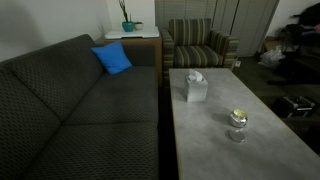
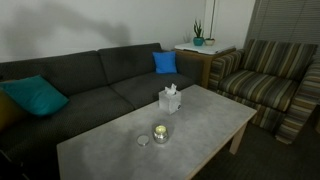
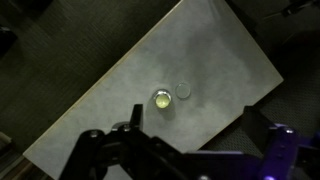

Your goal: Put the silver lid on the silver bottle

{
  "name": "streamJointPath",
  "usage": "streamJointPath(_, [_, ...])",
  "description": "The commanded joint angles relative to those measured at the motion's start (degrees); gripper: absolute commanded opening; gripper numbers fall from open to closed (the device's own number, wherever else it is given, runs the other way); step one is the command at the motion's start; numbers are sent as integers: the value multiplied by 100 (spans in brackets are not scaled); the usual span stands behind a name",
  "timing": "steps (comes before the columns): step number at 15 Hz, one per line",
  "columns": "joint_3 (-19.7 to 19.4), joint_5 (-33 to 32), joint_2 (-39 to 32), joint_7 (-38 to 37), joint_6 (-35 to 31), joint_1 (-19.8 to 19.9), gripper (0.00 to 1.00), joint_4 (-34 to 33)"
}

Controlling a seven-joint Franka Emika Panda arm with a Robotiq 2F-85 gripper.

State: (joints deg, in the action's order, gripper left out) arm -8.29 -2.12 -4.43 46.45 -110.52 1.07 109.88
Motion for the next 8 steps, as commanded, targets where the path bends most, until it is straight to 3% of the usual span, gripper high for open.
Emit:
streamJointPath(1, [261, -200, -814, 269, -241, 150, 100, -626])
streamJointPath(5, [518, -249, -1858, 763, -13, 216, 100, -1611])
streamJointPath(8, [704, -379, -2713, 1304, 679, 269, 100, -2644])
